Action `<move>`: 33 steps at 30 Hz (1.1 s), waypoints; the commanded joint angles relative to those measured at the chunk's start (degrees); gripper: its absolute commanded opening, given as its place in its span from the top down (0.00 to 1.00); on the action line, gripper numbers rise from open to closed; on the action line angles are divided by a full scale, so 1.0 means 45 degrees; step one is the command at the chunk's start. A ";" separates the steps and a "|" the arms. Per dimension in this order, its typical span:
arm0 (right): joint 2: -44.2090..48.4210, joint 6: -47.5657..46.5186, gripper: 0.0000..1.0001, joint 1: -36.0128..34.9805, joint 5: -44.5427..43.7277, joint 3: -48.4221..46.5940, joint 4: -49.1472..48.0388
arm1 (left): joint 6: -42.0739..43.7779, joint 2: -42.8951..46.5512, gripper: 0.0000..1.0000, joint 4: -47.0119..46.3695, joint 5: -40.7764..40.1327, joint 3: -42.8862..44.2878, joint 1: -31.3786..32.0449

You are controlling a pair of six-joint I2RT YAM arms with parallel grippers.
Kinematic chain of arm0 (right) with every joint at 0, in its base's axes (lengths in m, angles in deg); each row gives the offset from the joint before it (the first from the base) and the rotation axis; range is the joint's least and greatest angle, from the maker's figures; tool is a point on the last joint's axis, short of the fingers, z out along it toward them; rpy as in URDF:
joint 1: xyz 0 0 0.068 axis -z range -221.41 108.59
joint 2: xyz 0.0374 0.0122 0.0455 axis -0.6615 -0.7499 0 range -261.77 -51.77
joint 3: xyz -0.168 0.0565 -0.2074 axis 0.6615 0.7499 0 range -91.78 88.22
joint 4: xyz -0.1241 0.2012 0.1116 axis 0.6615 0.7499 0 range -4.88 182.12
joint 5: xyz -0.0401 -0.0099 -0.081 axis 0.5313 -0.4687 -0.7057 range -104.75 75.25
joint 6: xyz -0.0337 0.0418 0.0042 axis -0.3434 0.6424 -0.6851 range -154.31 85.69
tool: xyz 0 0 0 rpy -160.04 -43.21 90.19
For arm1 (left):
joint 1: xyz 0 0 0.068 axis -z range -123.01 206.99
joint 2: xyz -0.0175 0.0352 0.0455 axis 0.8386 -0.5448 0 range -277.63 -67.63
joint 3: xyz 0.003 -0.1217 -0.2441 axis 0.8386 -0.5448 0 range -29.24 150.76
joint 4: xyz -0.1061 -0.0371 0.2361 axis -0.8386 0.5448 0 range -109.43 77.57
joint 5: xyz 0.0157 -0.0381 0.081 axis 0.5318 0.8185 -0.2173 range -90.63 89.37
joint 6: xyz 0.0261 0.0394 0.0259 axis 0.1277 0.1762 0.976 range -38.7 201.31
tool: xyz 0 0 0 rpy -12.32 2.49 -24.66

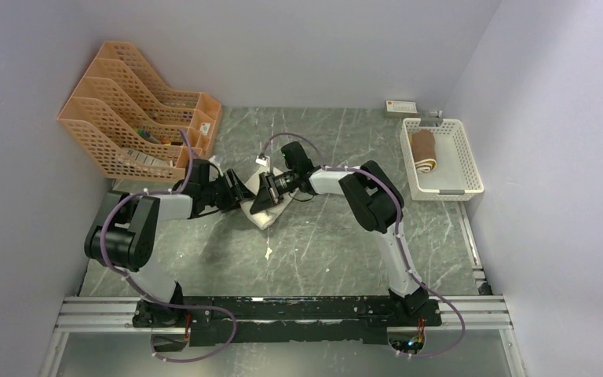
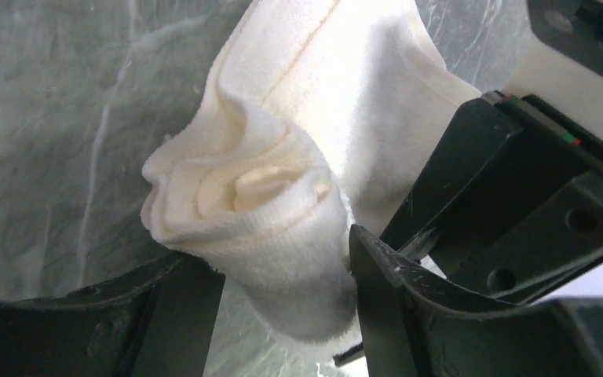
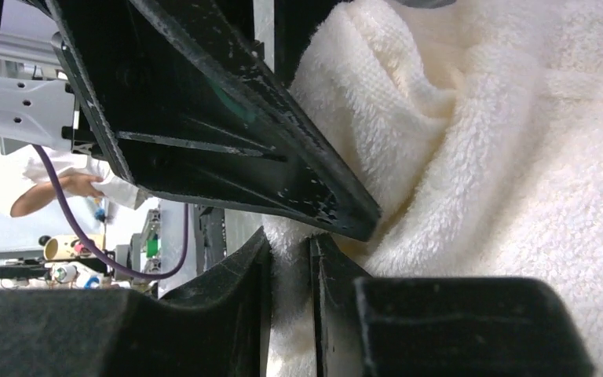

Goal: Roll the towels
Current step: Roll the towel at the center of the board.

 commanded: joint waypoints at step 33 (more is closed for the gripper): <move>0.2106 -0.3399 0.31 -0.5070 -1.8924 -0.2735 0.8714 | 0.1627 -0.2653 0.38 0.1242 -0.0676 0.1445 0.0314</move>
